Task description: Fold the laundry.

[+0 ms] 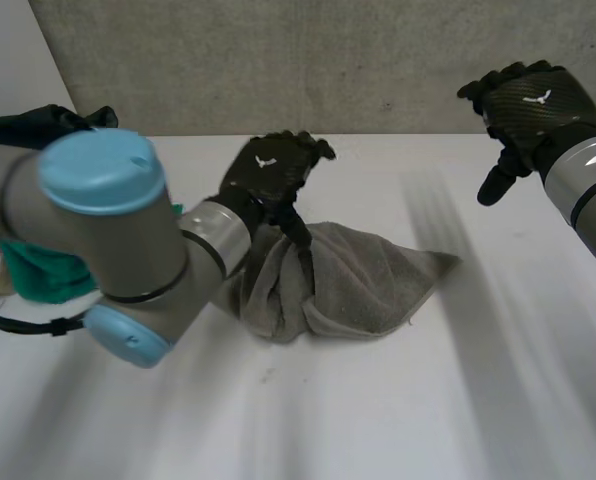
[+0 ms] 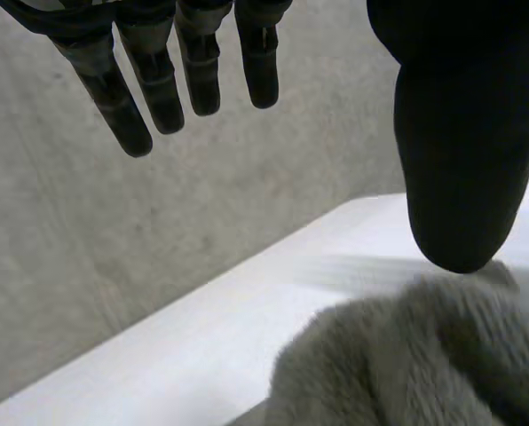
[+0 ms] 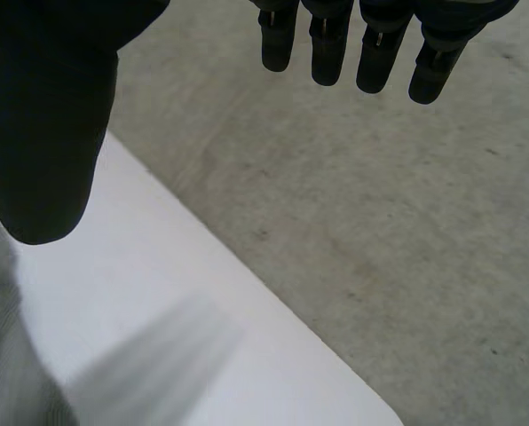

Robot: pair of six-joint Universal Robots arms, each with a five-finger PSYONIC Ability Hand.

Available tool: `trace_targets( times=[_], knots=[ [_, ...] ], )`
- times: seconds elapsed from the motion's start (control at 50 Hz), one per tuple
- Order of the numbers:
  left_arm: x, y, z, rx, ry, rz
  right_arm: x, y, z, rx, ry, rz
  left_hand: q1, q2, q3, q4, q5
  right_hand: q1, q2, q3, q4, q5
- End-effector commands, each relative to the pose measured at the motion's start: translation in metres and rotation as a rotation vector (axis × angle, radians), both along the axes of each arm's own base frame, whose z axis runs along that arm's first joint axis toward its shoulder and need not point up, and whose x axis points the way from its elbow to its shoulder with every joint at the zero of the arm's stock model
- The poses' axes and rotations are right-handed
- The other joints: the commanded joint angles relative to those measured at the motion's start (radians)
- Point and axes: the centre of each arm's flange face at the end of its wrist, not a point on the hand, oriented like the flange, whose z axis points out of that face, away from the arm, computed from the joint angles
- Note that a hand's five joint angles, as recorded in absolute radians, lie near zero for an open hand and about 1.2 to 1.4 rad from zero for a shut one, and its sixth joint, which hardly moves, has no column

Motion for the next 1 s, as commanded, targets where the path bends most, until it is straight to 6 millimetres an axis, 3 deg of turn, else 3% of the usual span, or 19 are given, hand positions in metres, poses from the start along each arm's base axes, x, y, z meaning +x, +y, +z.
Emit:
trace_targets(
  times=[0.02,0.08,0.2,0.36,0.52,0.62,0.66,0.72,0.74,0.76,0.8,0.86,0.88,0.92,1.0],
  knots=[
    [0.034,0.03,0.025,0.011,-0.009,0.083,-0.004,0.01,-0.008,0.093,0.153,0.059,-0.034,-0.029,-0.028,-0.02,-0.01,-0.054,-0.034,-0.035,-0.036,-0.049],
    [0.048,0.043,0.009,0.055,-0.046,0.128,-0.004,0.012,-0.018,0.147,0.184,0.084,-0.034,-0.029,-0.028,-0.02,-0.01,-0.054,-0.034,-0.035,-0.036,-0.049],
    [0.064,0.058,-0.033,0.168,-0.129,0.162,0.0,0.008,-0.069,0.313,0.225,0.138,-0.034,-0.029,-0.028,-0.02,-0.01,-0.054,-0.034,-0.035,-0.036,-0.049],
    [0.058,0.048,-0.084,0.24,-0.179,0.166,0.01,-0.005,-0.126,0.358,0.22,0.156,-0.025,-0.02,-0.019,-0.011,-0.002,-0.054,-0.034,-0.035,-0.036,-0.049],
    [0.046,0.02,-0.094,0.185,-0.131,0.183,0.021,-0.009,-0.159,0.384,0.179,0.238,-0.045,-0.04,-0.039,-0.031,-0.022,-0.02,0.0,-0.002,-0.003,-0.015],
    [0.039,0.004,-0.099,0.157,-0.125,0.186,0.043,-0.001,-0.171,0.41,0.081,0.284,-0.013,-0.008,-0.007,0.001,0.01,0.003,0.023,0.022,0.021,0.008],
    [0.036,0.0,-0.101,0.158,-0.122,0.185,0.05,0.0,-0.174,0.409,0.055,0.291,0.08,0.085,0.086,0.094,0.104,0.027,0.047,0.045,0.044,0.032],
    [0.031,-0.007,-0.107,0.161,-0.126,0.183,0.059,-0.002,-0.185,0.402,0.027,0.297,0.391,0.396,0.397,0.405,0.414,0.118,0.138,0.136,0.135,0.123],
    [0.03,-0.009,-0.108,0.159,-0.123,0.185,0.06,-0.003,-0.186,0.398,0.026,0.294,0.677,0.682,0.683,0.691,0.7,0.17,0.19,0.189,0.188,0.175],
    [0.029,-0.01,-0.107,0.157,-0.119,0.185,0.06,-0.005,-0.188,0.393,0.026,0.29,0.816,0.821,0.822,0.83,0.84,0.232,0.252,0.25,0.249,0.237],
    [0.028,-0.011,-0.105,0.151,-0.114,0.185,0.062,-0.008,-0.186,0.374,0.025,0.276,1.066,1.071,1.072,1.08,1.089,0.566,0.586,0.584,0.583,0.571],
    [0.028,-0.013,-0.096,0.135,-0.102,0.191,0.061,-0.014,-0.176,0.343,0.019,0.239,1.067,1.072,1.073,1.081,1.09,1.166,1.186,1.184,1.184,1.171],
    [0.028,-0.013,-0.093,0.129,-0.097,0.193,0.059,-0.015,-0.173,0.334,0.019,0.23,1.067,1.072,1.073,1.081,1.09,1.168,1.188,1.186,1.185,1.173],
    [0.032,-0.014,-0.062,0.073,-0.051,0.2,0.057,-0.016,-0.163,0.311,0.015,0.214,1.067,1.072,1.073,1.081,1.09,1.168,1.188,1.186,1.185,1.173],
    [0.044,-0.006,0.005,-0.043,0.047,0.214,0.053,-0.011,-0.115,0.205,0.001,0.203,1.067,1.072,1.073,1.081,1.09,1.168,1.188,1.186,1.185,1.173]
  ],
)
